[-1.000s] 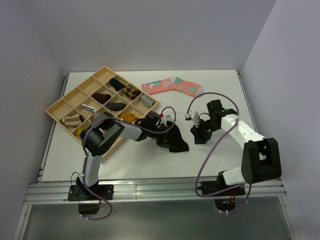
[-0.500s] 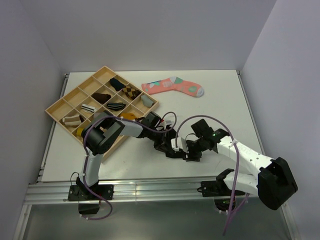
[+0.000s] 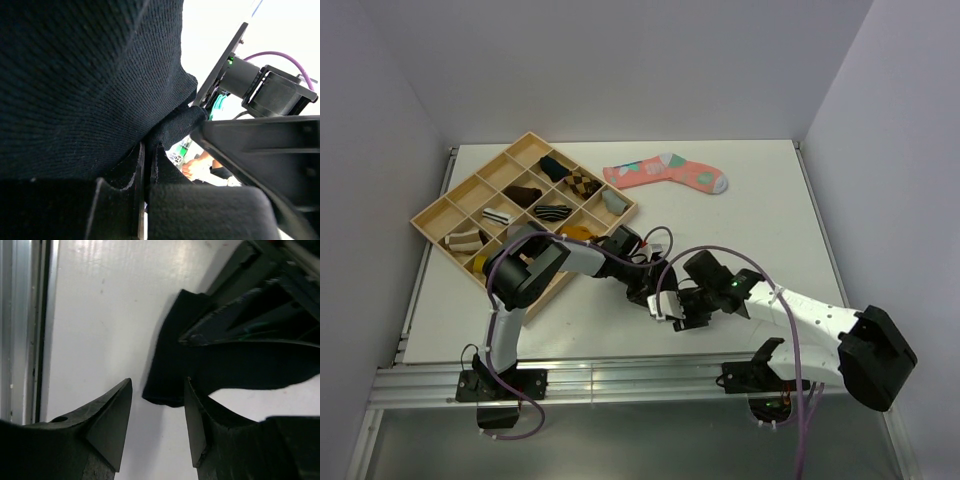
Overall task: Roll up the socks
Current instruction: Roll the sock at the center of the board.
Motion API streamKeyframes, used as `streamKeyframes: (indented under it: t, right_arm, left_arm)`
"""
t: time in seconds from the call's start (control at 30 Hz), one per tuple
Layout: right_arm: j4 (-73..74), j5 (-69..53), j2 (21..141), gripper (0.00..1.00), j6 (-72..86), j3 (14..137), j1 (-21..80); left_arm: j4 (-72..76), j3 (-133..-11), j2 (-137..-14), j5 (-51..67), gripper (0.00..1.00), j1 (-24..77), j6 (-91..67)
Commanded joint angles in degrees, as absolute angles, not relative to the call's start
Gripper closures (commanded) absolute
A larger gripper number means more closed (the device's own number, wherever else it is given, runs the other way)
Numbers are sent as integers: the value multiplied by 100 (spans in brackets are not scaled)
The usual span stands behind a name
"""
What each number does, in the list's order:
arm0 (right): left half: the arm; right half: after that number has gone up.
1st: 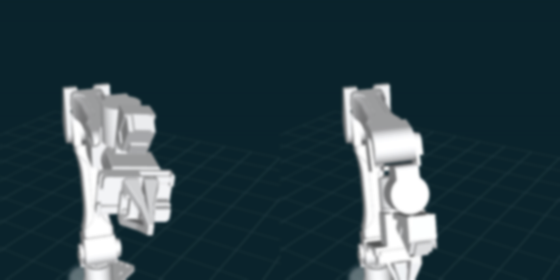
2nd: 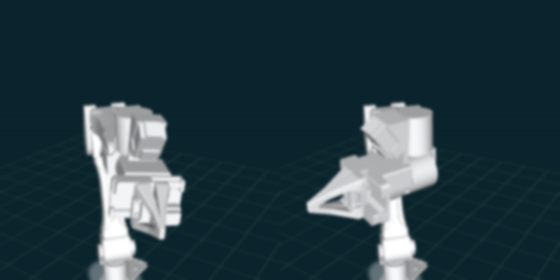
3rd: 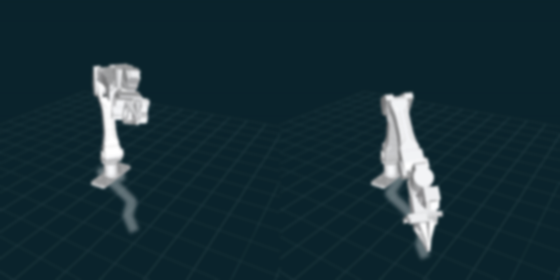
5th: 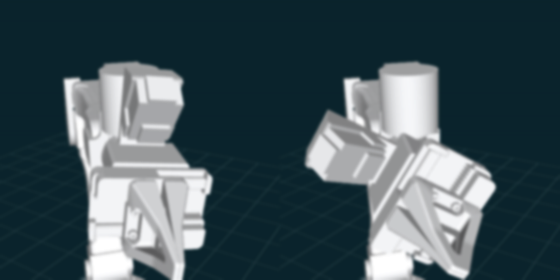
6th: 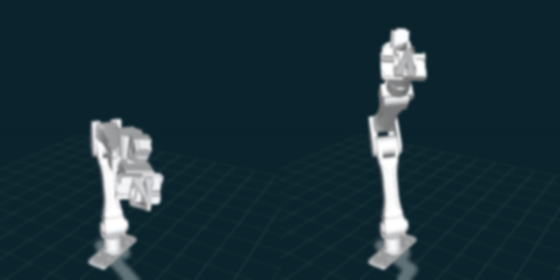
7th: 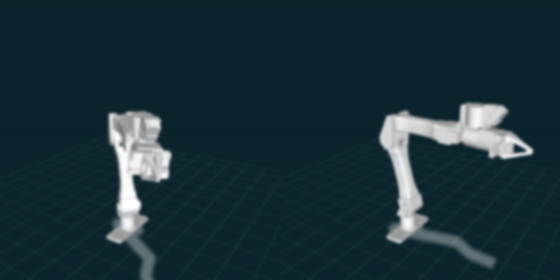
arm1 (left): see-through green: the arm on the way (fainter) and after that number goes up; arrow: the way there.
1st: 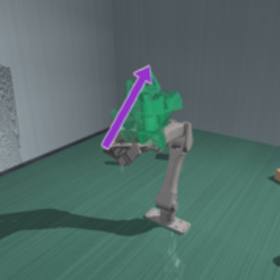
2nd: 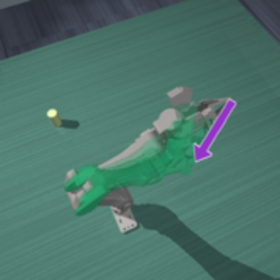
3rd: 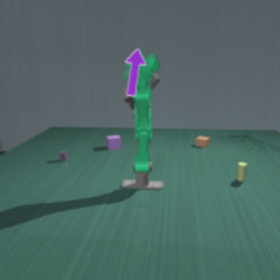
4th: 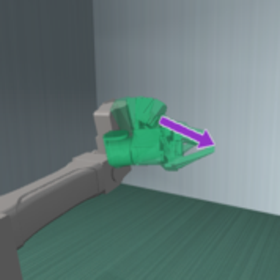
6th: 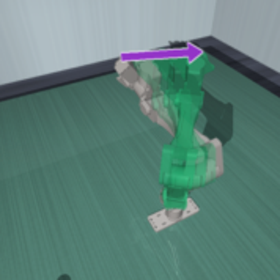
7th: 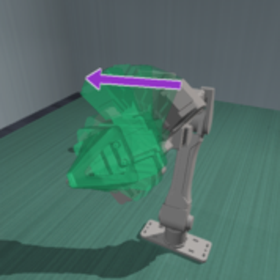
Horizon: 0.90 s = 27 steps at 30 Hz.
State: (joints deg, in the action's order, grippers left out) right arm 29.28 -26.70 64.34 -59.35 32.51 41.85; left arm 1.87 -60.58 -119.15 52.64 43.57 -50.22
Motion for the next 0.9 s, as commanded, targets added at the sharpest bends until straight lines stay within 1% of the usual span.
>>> streamKeyframes:
  t: [0.0, 0.1, 0.37, 0.4, 0.43, 0.5, 0.53, 0.57, 0.6, 0.63, 0.73, 0.8, 0.87]
  right_arm:
    - [2611, -2330, 6574, 48, -5862, 3103, 4447]
    - [2479, -2259, 6723, 48, -5836, 3050, 4588]
    - [1864, -1811, 7066, 53, -5687, 2839, 4711]
    - [1750, -1776, 7093, 55, -5660, 2795, 4728]
    - [1723, -1706, 7162, 61, -5643, 2795, 4729]
    - [1819, -1705, 7268, 71, -5651, 2830, 4720]
    - [1880, -1714, 7356, 81, -5643, 2891, 4728]
    - [1959, -1766, 7383, 83, -5643, 2926, 4720]
    - [2160, -1775, 7426, 84, -5643, 3014, 4728]
    - [2240, -1793, 7444, 87, -5643, 3058, 4729]
    - [2452, -1740, 7296, 89, -5651, 3094, 4693]
    - [2662, -1740, 7225, 90, -5651, 3111, 4667]
    - [2768, -1723, 7146, 90, -5581, 3190, 4641]
  left_arm:
    - [-62, -5933, -12103, 4992, 100, 4377, -4781]
    - [-44, -5959, -12111, 5115, 100, 4377, -4808]
    - [-71, -6047, -12076, 5387, 100, 4377, -4667]
    - [-70, -6047, -12067, 5440, 100, 4377, -4623]
    - [-96, -6064, -12041, 5475, 100, 4377, -4580]
    - [-193, -6099, -11971, 5450, 96, 4377, -4465]
    - [-254, -6143, -11840, 5336, 94, 4377, -4343]
    - [-298, -6170, -11761, 5257, 91, 4368, -4272]
    - [-342, -6179, -11664, 4899, 86, 4359, -4219]
    - [-360, -6170, -11454, 4739, 83, 4325, -4219]
    - [130, -5960, -10892, 4282, 73, 4219, -4359]
    - [342, -5880, -10645, 4114, 70, 4175, -4429]
    - [474, -5819, -10389, 3825, 70, 4122, -4473]
